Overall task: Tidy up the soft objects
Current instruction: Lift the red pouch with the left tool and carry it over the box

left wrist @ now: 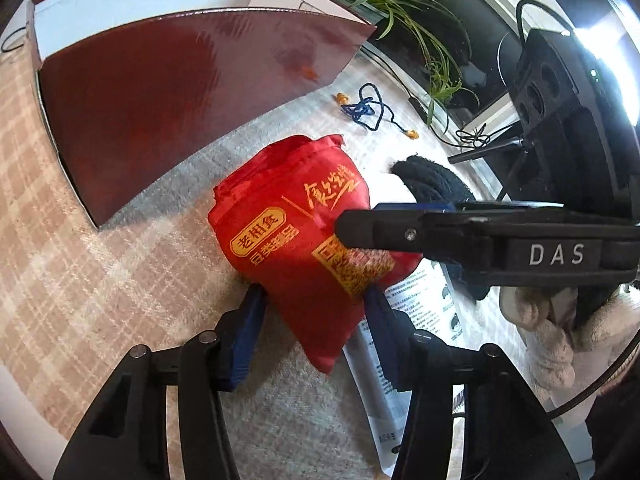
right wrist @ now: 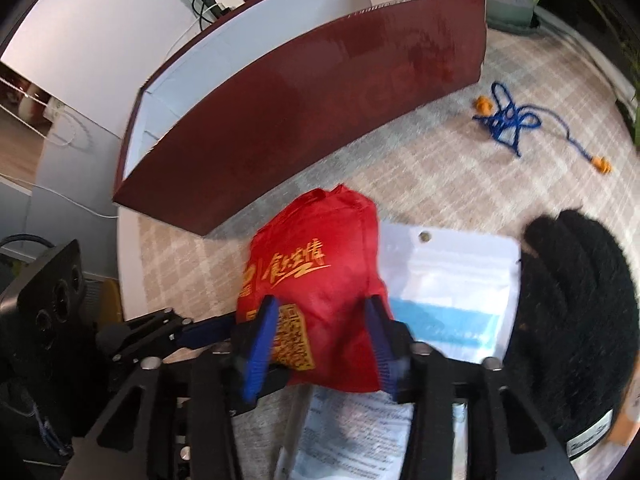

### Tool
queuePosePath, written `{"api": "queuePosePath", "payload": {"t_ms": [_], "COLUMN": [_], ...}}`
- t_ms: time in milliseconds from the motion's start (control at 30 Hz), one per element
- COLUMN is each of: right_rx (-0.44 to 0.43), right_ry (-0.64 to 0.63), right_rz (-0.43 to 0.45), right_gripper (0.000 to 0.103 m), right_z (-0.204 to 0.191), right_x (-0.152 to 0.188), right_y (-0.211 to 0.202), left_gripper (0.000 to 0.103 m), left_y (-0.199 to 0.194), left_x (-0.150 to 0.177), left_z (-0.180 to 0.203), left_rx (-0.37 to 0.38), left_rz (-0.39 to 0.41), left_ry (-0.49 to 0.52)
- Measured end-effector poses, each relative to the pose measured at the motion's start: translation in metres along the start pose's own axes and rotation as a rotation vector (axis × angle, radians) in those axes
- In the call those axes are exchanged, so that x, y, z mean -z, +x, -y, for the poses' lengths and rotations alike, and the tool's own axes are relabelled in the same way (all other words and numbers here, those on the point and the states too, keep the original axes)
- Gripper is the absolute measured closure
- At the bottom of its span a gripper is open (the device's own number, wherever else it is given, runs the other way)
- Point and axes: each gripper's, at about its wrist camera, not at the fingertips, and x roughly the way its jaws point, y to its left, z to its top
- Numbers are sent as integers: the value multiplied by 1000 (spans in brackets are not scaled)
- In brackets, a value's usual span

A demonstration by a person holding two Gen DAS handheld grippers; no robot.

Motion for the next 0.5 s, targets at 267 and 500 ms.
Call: {"api": "queuePosePath", "payload": {"t_ms": [267, 500], "right_rx": [-38, -41], "right_ry": [23, 27], "right_rz": [-1, 25], "right_gripper": [47, 53], "right_z": [12, 10], "right_x": [-1, 13], "right_y": [9, -9], "left_gripper": [59, 59], "left_y": [8, -2], "left_x": [2, 5], "left_z": [0, 6], "left_rx": [-13, 3], "left_rz": [-6, -8], "left_ry": [16, 30]}}
